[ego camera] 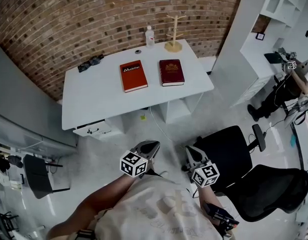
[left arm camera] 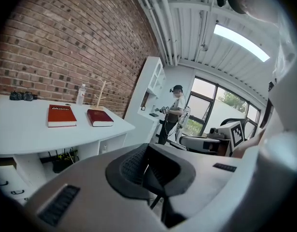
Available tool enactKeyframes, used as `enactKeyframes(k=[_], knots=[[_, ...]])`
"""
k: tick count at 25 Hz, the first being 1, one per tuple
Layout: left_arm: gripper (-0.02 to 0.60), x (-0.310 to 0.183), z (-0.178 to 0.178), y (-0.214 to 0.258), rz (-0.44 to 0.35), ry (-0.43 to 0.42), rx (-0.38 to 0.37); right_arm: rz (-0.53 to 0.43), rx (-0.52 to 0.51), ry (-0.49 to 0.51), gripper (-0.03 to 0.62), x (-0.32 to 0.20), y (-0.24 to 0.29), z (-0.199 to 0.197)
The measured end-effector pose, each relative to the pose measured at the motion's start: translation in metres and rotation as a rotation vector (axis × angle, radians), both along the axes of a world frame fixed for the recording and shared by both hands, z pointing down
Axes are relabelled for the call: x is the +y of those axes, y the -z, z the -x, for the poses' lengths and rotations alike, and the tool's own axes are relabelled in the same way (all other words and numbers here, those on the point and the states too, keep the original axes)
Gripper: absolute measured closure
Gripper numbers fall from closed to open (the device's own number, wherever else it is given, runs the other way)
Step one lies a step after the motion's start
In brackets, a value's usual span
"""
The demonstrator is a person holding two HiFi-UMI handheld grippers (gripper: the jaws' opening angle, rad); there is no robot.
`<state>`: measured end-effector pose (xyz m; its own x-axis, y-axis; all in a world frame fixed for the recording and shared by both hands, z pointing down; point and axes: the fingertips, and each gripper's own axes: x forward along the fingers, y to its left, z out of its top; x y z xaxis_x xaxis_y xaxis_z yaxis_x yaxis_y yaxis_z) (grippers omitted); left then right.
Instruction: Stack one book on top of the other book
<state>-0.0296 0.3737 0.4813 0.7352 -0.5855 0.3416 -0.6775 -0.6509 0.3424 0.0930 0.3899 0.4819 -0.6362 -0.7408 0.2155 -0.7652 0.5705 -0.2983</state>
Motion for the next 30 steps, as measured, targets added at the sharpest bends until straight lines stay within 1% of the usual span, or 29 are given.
enactKeyframes(k=[6,12,22,30], knots=[[0.561,-0.003,0.004,0.001,0.006,0.014,0.0,0.023,0.0,-0.004,0.572,-0.003,-0.004,0.001],[0.561,-0.012,0.017,0.003,0.021,0.032,-0.001,0.035,0.002,-0.002,0.572,-0.012,0.0,0.008],[0.561,-0.045,0.027,0.004,0.021,0.033,0.006,0.035,0.019,-0.005,0.572,-0.046,0.003,0.02],[0.561,-0.073,0.034,-0.001,0.037,0.048,0.017,0.06,0.032,-0.028,0.572,-0.07,-0.002,0.016]])
